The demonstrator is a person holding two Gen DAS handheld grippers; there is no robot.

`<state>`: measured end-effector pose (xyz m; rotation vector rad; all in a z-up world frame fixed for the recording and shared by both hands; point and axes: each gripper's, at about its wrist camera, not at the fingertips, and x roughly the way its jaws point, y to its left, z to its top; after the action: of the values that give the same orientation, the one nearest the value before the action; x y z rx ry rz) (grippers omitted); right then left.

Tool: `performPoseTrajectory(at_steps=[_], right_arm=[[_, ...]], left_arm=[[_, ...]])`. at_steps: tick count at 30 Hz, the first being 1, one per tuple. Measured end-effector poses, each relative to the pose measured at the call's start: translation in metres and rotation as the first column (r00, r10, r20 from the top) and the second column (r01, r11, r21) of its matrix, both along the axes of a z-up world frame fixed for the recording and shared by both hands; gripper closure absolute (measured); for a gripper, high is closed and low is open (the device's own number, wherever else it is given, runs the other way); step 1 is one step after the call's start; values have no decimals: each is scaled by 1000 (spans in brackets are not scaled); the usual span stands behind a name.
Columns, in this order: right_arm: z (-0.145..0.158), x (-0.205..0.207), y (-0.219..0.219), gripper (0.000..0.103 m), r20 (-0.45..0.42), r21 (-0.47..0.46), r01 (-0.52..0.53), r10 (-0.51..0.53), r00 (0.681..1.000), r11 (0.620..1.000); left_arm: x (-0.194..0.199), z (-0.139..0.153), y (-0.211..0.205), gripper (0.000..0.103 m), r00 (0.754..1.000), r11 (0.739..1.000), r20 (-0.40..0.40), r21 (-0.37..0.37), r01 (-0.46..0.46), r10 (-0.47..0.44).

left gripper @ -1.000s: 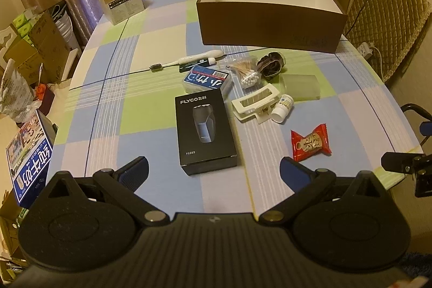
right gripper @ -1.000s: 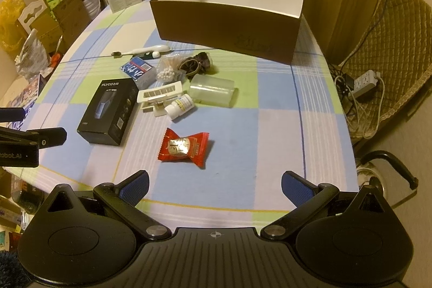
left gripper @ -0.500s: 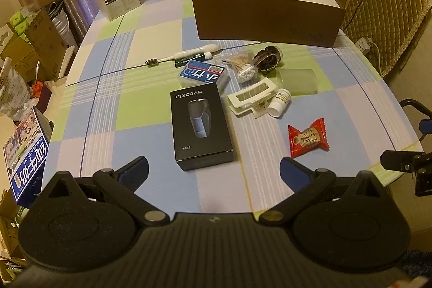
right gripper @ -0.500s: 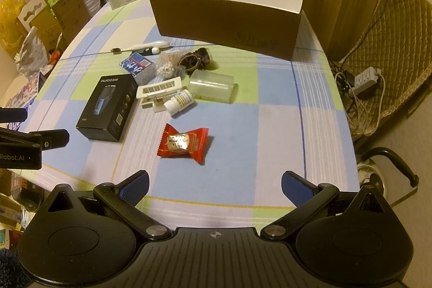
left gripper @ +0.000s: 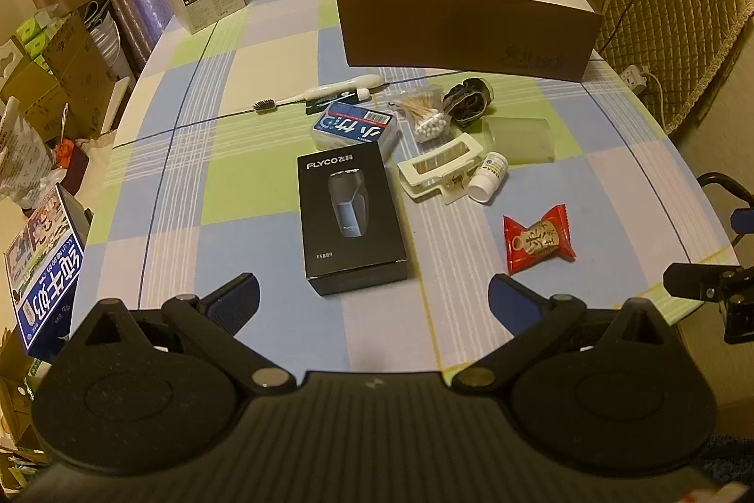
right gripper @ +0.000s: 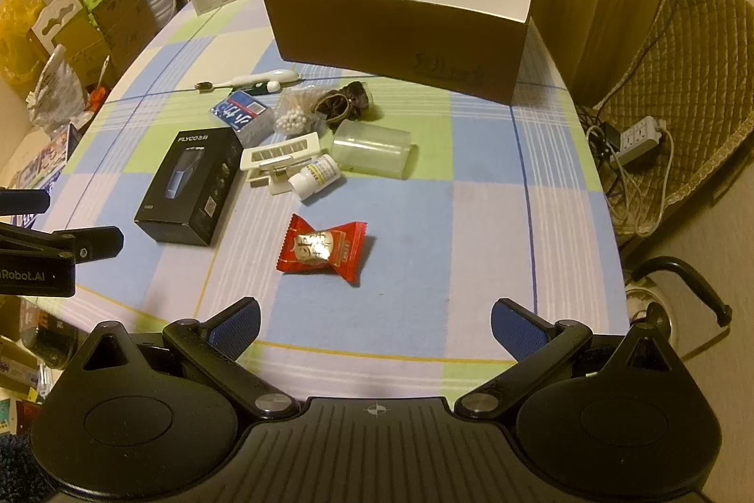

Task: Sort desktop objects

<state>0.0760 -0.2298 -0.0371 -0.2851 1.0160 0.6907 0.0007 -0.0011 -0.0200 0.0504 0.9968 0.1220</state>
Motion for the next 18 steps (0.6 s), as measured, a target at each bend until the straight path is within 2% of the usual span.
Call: performPoseTrajectory(at_steps=[18], right_arm=[[-2,0,3,2,-11,-5,-3,2,1000,1000]], left_arm=[[3,-3,1,1,1000,1000,-7,5,-1,1]])
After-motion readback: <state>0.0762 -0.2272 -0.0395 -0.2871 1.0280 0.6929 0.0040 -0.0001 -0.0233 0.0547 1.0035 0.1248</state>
